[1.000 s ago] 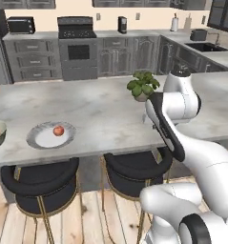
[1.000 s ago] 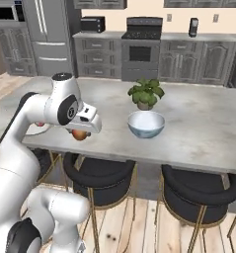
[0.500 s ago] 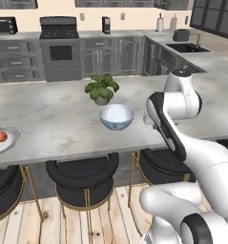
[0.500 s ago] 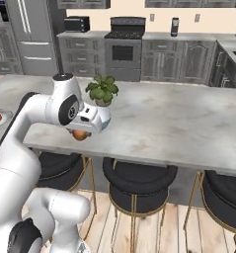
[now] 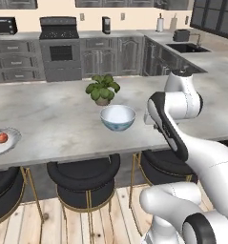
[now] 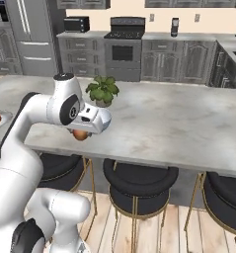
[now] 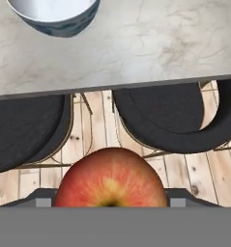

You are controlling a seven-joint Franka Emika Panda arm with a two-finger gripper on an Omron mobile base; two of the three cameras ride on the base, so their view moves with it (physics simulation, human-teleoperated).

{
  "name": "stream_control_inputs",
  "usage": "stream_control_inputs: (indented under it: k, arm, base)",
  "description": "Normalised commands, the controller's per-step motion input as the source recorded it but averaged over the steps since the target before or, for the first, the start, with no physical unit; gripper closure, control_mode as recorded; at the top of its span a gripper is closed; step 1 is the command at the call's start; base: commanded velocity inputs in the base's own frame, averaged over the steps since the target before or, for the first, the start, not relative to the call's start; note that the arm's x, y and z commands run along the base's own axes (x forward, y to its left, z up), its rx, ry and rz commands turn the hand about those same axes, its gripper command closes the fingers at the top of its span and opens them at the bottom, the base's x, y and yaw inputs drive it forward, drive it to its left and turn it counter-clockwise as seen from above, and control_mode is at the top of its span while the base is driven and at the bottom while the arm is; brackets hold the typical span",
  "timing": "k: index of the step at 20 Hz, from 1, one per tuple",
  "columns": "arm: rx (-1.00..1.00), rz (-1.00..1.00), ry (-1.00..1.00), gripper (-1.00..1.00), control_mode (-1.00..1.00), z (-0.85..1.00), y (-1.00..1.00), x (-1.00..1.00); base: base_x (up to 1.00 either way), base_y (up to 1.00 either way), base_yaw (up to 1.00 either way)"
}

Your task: Take the fruits from the plate on the dining counter and place two fruits in each bowl.

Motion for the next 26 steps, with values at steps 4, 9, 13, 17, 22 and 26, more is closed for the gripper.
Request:
stream_control_inputs:
  k: [4, 9, 13, 17, 22, 26]
  arm:
    - [0.00, 0.00, 0.00, 1.00, 1.00, 0.00, 0.00, 0.00]
    - [0.00, 0.00, 0.00, 1.00, 1.00, 0.00, 0.00, 0.00]
    - [0.00, 0.00, 0.00, 1.00, 1.00, 0.00, 0.00, 0.00]
    - [0.01, 0.00, 0.00, 1.00, -1.00, 0.00, 0.00, 0.19]
    - [0.05, 0.03, 0.00, 1.00, -1.00, 0.00, 0.00, 0.93]
    - [0.04, 0.02, 0.00, 1.00, -1.00, -0.08, 0.00, 1.00]
  base:
    - [0.17, 0.52, 0.00]
    - [0.45, 0.04, 0.00]
    - [0.64, 0.00, 0.00]
    - [0.54, 0.00, 0.00]
    - [0.00, 0.00, 0.00]
    - [0.00, 0.00, 0.00]
